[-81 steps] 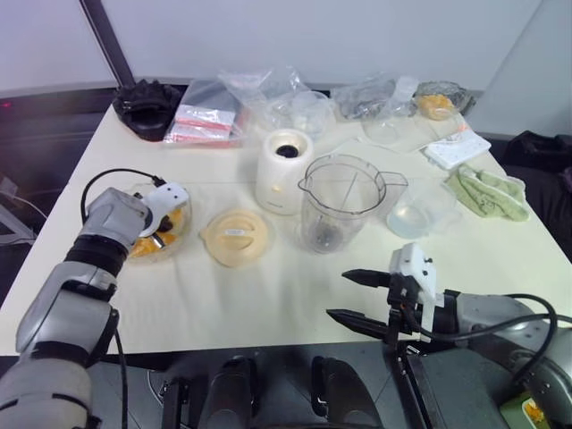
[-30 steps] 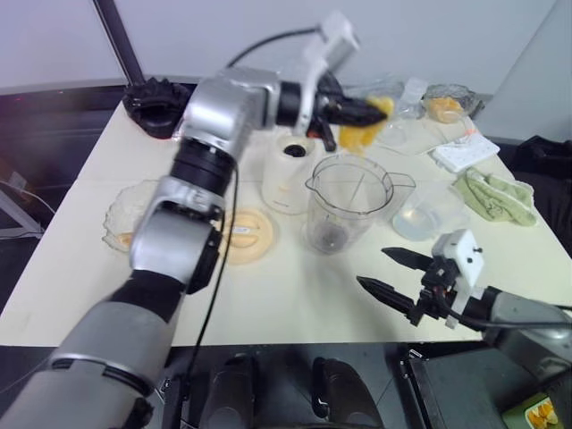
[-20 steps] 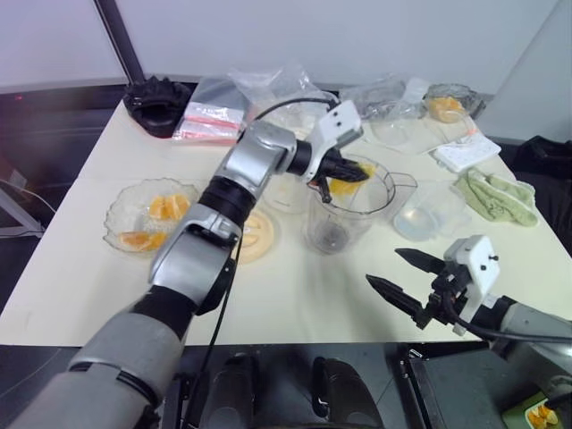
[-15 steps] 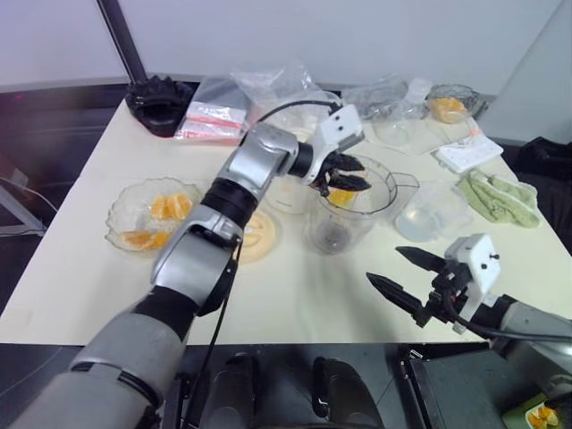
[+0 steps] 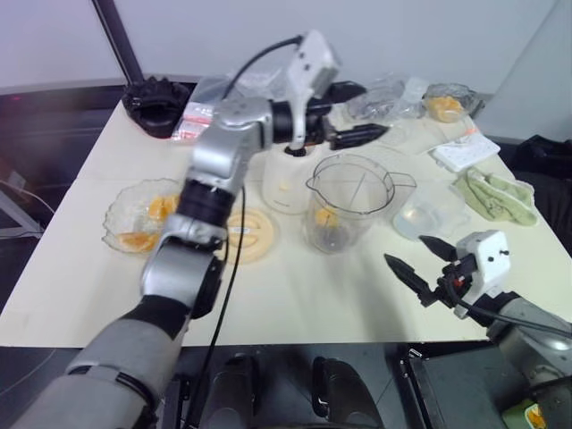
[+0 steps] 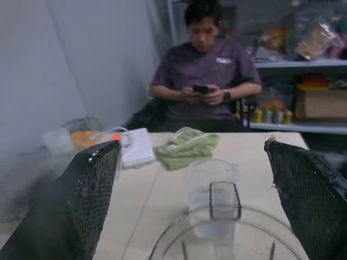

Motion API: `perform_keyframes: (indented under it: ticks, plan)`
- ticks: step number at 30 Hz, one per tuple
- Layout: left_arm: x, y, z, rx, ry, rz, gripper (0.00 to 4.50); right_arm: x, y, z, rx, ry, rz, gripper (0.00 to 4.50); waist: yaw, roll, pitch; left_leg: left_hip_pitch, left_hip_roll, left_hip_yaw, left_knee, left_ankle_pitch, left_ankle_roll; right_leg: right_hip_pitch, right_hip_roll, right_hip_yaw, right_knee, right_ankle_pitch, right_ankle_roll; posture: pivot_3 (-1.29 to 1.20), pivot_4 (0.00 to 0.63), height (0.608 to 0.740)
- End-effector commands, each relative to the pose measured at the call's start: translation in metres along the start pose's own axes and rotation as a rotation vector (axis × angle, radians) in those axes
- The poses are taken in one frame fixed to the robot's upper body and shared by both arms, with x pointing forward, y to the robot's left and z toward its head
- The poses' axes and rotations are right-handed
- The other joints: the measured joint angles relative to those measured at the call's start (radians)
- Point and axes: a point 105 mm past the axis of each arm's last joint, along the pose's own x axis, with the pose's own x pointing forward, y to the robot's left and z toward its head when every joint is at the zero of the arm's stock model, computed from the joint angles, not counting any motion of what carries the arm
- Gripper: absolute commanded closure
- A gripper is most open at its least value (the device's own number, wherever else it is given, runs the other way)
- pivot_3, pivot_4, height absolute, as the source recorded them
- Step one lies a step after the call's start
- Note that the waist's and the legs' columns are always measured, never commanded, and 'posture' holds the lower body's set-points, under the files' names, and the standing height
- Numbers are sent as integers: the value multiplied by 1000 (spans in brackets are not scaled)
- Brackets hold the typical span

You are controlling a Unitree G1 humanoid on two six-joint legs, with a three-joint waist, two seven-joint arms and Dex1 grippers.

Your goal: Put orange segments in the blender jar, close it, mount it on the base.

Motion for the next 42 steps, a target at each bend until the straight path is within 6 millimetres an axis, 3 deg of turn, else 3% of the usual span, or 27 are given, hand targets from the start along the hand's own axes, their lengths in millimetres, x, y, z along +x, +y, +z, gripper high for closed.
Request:
perform_keyframes:
  ticks: [1, 7, 10, 15, 20, 32, 42]
  plan:
    - [-17, -10, 17, 52, -43, 10, 72, -13, -25, -1, -59, -37, -106, 177, 1, 0, 0, 0, 0, 0, 0, 0, 0, 0, 0, 0, 0, 0, 0, 0, 150, 740]
    - [-69, -31, -3, -65, 9, 32, 72, -17, -59, -19, -84, 20, -230, 177, -15, 1, 0, 1, 0, 0, 2, 0, 0, 2, 0, 1, 0, 0, 0, 0, 150, 740]
    - [-92, -51, -14, -144, 85, 6, 72, 1, -80, -24, -92, 24, -297, 177, -37, 2, 1, 7, 0, 0, 1, 0, 0, 6, 0, 2, 0, 0, 0, 0, 150, 740]
    - [-112, -69, -34, -159, 260, -31, 72, 38, -93, -31, -139, 13, -344, 177, -43, 4, 2, 13, 1, -1, 0, 0, -1, 10, 0, 2, 0, 1, -1, 0, 150, 740]
    - [-117, -75, -32, -156, 273, -30, 72, 60, -99, -37, -104, 15, -355, 177, -35, 5, 3, 13, 0, 0, -2, 0, -1, 11, 0, 2, 0, 0, -1, 0, 150, 740]
    - [-115, -71, -23, -148, 253, 20, 72, 80, -118, -45, -165, 36, -385, 177, -43, 5, 3, 15, 0, 1, -2, 0, 0, 11, 0, 3, 0, 0, 0, 0, 150, 740]
    - [-111, -72, -21, -159, 243, 18, 72, 98, -121, -53, -154, 51, -397, 177, -44, 5, 3, 14, -1, 2, -3, 0, 0, 11, 1, 3, -1, 0, 0, 0, 150, 740]
